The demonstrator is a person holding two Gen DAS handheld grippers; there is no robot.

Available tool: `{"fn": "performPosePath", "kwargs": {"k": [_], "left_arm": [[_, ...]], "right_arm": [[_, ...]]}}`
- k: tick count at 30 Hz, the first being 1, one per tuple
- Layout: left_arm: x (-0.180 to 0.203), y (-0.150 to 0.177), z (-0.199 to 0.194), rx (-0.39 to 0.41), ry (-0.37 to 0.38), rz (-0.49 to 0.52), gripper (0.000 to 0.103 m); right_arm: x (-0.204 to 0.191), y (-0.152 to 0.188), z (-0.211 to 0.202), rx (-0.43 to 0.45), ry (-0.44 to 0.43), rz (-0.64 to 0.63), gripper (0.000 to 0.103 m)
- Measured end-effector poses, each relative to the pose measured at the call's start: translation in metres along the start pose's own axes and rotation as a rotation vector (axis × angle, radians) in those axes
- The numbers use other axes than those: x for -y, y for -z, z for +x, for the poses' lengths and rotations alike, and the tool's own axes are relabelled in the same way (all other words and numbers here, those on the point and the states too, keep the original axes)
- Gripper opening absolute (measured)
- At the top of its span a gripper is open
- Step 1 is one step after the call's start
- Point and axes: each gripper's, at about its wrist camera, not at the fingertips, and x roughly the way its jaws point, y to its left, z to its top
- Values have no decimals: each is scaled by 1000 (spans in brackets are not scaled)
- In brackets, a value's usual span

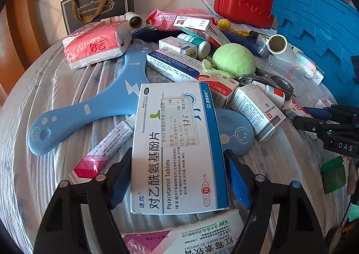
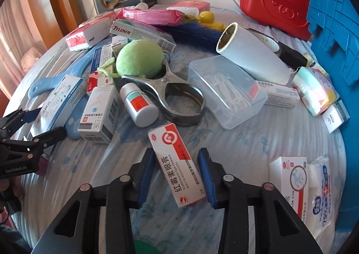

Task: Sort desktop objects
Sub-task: 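Grasp the white-blue paracetamol box with the left tool while the right grasps the red-white ointment box, then lift the paracetamol box and ointment box off the bed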

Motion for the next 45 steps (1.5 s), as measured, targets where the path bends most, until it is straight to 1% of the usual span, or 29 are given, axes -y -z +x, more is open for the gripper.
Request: {"fn": "performPosePath", "kwargs": {"k": [1, 6, 10, 16, 21, 31, 32, 33, 34, 39, 41, 42, 44, 45], "left_arm": [[0, 0, 0, 0, 0, 1, 73], [-3, 1, -3, 9, 23, -19, 72], [-1, -2, -10, 32, 27, -14, 72], [2, -7, -19, 55, 26, -3, 72], [2, -9, -23, 60, 23, -3, 72], [14, -23, -49, 124, 40, 14, 71], [16, -26, -53, 132, 38, 18, 57], [18, -29, -55, 135, 36, 23, 51], [19, -32, -58, 139, 34, 25, 50], [29, -46, -75, 187, 54, 41, 50], [32, -51, -81, 197, 62, 49, 34], [33, -53, -82, 198, 68, 51, 30], [34, -55, -86, 206, 80, 60, 19], [36, -55, -87, 208, 81, 67, 17]], "right_arm": [[-1, 1, -1, 2, 1, 4, 27], [1, 2, -4, 5, -14, 31, 26], [-4, 1, -14, 33, -9, 28, 26], [-9, 1, -22, 47, 3, 27, 26], [-9, 4, -29, 60, 9, 32, 26], [-13, 5, -63, 136, 18, 50, 26], [-14, 5, -67, 146, 19, 51, 26], [-15, 3, -72, 158, 19, 52, 26], [-17, 2, -78, 171, 19, 52, 26], [-22, -7, -105, 234, 24, 55, 26], [-23, -9, -115, 254, 25, 54, 26], [-24, -10, -119, 263, 29, 54, 26], [-24, -11, -126, 275, 33, 56, 26], [-25, -11, -129, 282, 34, 58, 26]]}}
